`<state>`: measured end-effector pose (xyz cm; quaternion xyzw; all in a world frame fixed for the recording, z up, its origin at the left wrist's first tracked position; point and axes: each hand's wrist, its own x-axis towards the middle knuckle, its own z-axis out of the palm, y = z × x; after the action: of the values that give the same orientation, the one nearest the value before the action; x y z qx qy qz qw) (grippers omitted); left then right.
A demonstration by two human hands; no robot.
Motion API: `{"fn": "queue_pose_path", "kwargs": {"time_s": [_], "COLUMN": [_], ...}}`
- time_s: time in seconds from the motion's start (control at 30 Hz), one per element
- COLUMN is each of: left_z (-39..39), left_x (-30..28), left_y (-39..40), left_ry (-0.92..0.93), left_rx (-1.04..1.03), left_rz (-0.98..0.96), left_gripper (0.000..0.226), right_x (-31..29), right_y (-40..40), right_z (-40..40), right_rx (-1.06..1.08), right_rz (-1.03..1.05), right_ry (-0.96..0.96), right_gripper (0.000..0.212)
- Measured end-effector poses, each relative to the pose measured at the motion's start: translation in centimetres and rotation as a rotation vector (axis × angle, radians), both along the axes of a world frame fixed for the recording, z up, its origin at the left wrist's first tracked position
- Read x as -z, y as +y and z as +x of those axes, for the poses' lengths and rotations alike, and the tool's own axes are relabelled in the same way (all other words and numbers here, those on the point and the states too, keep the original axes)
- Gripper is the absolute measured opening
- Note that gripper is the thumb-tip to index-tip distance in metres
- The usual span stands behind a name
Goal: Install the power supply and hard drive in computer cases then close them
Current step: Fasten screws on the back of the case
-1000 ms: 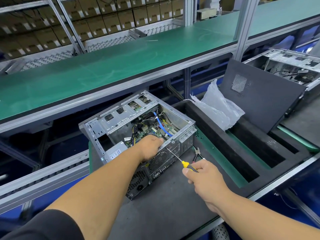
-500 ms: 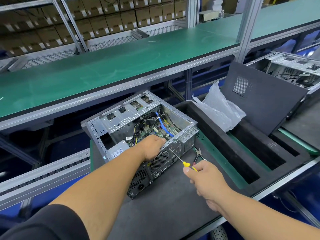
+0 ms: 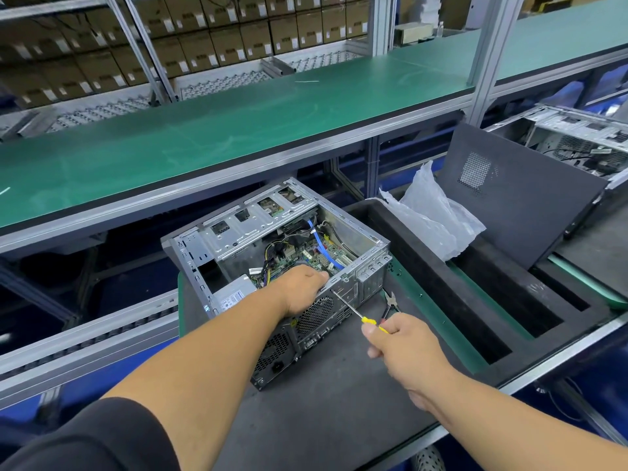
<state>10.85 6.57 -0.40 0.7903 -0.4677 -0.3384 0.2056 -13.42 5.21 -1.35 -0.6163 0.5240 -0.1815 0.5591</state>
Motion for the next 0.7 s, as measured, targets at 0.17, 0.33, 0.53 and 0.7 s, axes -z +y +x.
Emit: {"fn": "queue_pose_path", "kwargs": {"time_s": [0.17,0.33,0.53,0.7], "left_z": [-0.3,-0.2,-0.4,-0.4], "left_x": [-0.5,-0.4,-0.7,-0.8], "left_y": [-0.1,0.0,0.2,0.3], "left_ry": [-0.030,-0.038,-0.047,-0.058], "left_rx": [0.040,0.012,0.029,0.052], "left_rz": [0.009,0.011,0.018,0.014], "left_gripper": [0.047,0.052,0.050,0.049], "right_x": [-0.4,-0.5,0.0,-0.8], "right_y": [-0.3,-0.2,-0.9,-1.2], "right_z": [0.4,0.1,0.3,0.2], "right_rx": [-0.080,-0.156,-0.088,-0.148], "right_rz": [0.355,-0.055,-0.065,0.264], "right_ry": [-0.015,0.170,0.105,0.045], "right_gripper": [0.051,0.052,0.032,0.048]}}
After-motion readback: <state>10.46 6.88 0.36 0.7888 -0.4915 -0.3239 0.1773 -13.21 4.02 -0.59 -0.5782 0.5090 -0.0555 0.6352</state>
